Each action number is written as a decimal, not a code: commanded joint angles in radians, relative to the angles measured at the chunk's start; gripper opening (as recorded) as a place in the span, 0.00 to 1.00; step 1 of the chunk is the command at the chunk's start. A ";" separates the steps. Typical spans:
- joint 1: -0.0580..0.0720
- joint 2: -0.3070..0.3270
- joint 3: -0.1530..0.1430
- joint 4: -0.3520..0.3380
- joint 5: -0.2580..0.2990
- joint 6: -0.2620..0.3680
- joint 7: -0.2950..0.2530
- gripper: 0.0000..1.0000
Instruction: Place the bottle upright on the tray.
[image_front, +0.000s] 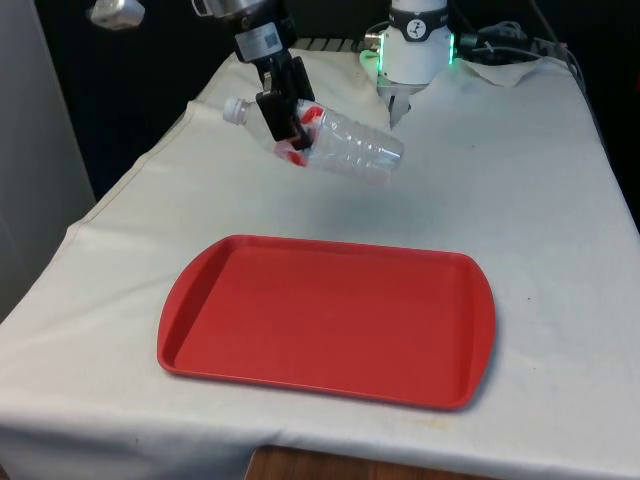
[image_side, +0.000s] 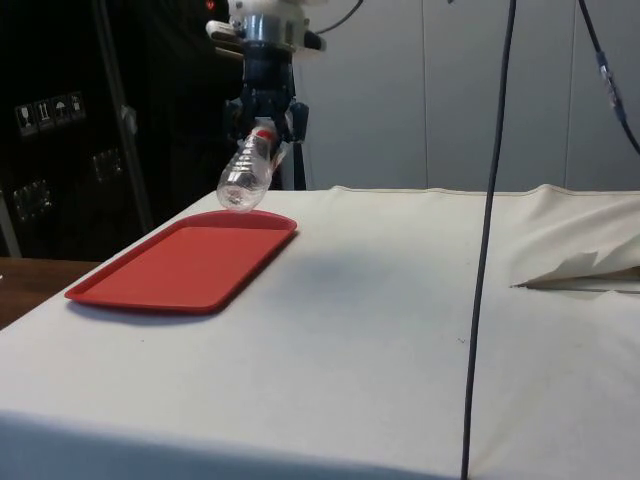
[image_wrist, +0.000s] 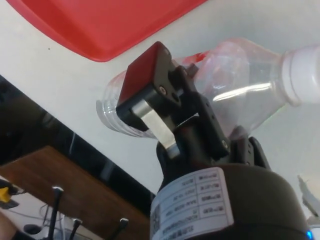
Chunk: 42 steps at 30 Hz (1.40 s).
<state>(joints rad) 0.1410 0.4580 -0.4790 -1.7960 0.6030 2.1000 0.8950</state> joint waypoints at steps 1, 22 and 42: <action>0.007 0.005 -0.002 0.007 -0.009 0.009 0.015 0.14; 0.015 0.065 0.049 0.108 -0.156 0.058 0.148 0.14; 0.013 0.107 0.075 0.197 -0.302 0.057 0.257 0.14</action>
<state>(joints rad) 0.1540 0.5650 -0.4040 -1.5990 0.3010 2.1570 1.1520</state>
